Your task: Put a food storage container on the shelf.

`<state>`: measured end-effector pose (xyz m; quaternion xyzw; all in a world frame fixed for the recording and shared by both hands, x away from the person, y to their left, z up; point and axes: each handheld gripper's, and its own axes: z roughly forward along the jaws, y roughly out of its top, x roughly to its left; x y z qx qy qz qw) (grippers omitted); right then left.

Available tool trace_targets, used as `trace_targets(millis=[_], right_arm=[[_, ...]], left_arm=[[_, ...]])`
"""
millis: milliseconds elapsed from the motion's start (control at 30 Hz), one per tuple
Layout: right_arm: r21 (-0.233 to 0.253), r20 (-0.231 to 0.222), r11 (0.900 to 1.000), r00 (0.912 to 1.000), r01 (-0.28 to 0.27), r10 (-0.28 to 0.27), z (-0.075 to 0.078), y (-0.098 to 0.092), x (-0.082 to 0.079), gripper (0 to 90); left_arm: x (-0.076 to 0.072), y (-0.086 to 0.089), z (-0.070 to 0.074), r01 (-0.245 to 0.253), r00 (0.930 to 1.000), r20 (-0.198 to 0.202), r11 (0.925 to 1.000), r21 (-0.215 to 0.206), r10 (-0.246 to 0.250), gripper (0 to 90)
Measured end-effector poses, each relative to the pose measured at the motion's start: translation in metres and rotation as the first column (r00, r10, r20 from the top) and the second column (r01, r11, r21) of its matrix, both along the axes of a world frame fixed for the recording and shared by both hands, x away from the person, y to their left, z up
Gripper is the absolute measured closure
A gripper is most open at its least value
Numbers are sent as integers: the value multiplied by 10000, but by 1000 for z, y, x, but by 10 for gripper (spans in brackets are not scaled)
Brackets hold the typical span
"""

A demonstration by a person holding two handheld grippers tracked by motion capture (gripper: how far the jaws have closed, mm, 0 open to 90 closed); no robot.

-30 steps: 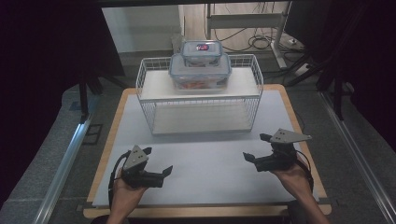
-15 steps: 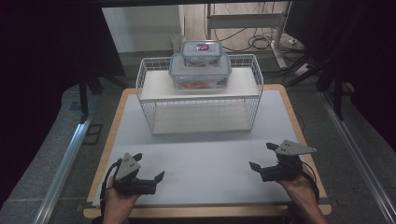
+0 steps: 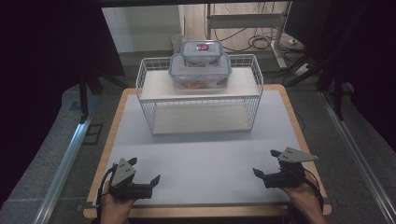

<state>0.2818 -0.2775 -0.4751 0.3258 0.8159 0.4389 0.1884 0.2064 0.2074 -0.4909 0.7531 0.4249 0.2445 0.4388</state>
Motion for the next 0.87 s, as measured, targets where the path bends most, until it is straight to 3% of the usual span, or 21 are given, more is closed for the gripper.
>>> trace_targets(millis=[367, 700, 867], right_arm=[[-400, -297, 9991, 9995, 135, -147, -15, -4, -1, 27], [-557, -799, 9984, 9968, -6, -39, -26, -4, 2, 26], [-544, -816, 9985, 9967, 1, -46, -27, -5, 3, 26]], left_arm=[[3, 1, -16, -16, 9998, -217, 9999, 135, 19, 0], [11, 2, -34, -1, 9945, -1049, 9998, 189, 21, 0], [12, 1, -34, 37, 9942, -1075, 9997, 236, -11, 0]])
